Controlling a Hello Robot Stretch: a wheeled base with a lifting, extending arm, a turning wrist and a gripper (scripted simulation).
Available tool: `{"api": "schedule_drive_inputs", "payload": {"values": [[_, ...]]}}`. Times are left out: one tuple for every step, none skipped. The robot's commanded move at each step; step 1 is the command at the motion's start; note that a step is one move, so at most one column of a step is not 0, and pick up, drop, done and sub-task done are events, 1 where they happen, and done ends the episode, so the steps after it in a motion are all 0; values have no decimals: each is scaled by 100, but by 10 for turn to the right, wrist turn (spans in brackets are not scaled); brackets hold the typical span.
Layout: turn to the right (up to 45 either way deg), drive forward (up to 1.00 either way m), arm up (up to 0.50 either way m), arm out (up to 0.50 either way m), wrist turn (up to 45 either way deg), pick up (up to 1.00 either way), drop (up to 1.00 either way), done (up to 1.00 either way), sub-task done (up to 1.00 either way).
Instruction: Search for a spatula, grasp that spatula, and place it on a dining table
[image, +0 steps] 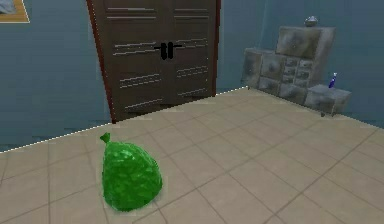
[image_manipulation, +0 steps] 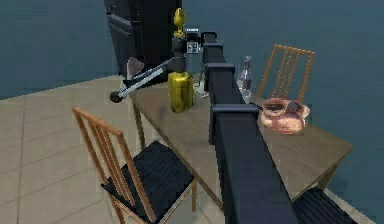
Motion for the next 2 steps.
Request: {"api": "schedule_drive_inputs", "payload": {"values": [[0, 0, 0, 0, 450, 0, 0, 0, 0], [0, 0, 0, 0, 450, 0, 0, 0, 0]]}}
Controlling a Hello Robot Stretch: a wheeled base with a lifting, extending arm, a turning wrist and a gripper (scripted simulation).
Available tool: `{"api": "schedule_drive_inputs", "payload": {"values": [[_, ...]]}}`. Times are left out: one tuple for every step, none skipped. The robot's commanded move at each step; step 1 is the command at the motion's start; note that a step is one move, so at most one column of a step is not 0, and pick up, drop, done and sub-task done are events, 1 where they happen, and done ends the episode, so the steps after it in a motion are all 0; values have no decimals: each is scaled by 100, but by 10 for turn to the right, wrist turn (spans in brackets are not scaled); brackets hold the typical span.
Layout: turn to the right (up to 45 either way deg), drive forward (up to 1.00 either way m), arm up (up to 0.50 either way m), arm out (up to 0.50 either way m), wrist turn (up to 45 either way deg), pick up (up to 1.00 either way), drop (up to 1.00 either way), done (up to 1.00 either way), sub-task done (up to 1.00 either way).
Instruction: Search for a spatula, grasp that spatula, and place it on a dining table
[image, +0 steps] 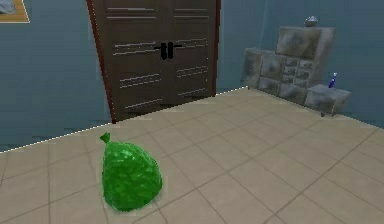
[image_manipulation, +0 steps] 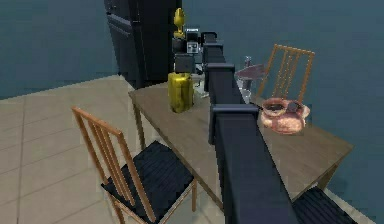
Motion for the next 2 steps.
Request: {"api": "schedule_drive_inputs", "payload": {"values": [[0, 0, 0, 0, 270, 0, 0, 0, 0], [0, 0, -4, 0, 0, 0, 0, 0, 0]]}}
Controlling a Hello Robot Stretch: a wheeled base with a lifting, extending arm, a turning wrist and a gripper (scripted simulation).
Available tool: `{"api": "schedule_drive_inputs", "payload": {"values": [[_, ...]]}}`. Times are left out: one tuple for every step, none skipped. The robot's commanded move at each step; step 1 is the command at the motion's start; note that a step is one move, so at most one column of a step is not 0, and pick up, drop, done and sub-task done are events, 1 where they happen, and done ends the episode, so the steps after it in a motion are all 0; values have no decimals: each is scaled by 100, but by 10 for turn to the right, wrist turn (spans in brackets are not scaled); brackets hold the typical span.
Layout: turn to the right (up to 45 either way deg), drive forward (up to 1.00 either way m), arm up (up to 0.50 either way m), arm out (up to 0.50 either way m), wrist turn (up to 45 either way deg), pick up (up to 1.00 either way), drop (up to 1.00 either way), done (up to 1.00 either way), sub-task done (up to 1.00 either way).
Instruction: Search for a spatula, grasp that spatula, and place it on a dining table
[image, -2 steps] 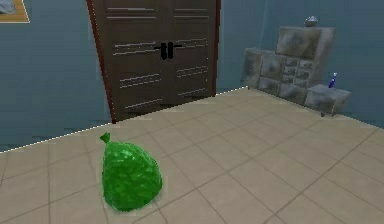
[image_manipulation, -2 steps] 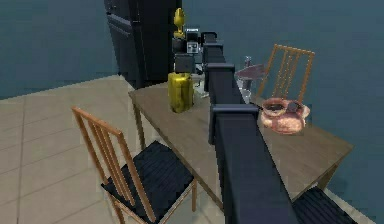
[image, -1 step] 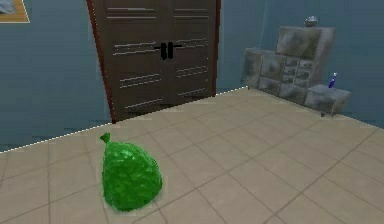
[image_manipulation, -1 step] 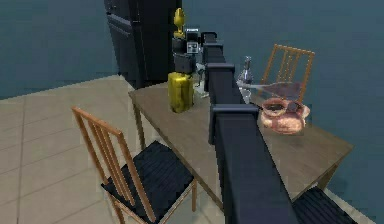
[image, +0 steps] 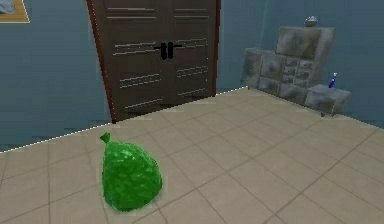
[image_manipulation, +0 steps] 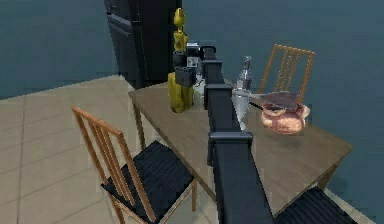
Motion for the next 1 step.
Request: {"api": "schedule_drive_inputs", "payload": {"values": [[0, 0, -32, 0, 0, 0, 0, 0, 0]]}}
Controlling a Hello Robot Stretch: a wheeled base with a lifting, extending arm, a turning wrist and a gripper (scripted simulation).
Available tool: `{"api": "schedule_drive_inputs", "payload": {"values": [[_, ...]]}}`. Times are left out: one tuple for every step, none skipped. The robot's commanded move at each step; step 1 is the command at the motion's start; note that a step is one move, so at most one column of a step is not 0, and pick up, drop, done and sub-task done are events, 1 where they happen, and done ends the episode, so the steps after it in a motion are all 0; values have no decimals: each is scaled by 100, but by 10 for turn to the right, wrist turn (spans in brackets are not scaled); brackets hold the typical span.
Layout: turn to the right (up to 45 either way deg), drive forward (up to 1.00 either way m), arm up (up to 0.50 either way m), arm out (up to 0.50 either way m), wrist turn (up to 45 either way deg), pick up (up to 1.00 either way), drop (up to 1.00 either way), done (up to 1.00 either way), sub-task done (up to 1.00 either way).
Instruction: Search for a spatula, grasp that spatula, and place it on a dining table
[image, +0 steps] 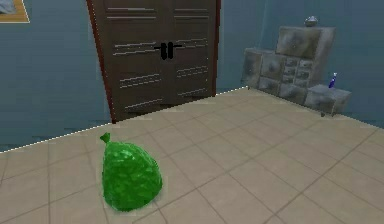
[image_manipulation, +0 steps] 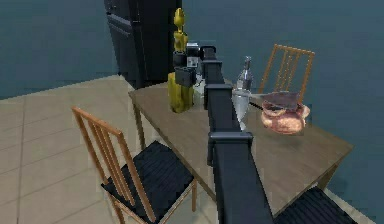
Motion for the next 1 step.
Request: {"api": "schedule_drive_inputs", "payload": {"values": [[0, 0, 0, 0, 0, 0, 100, 0, 0]]}}
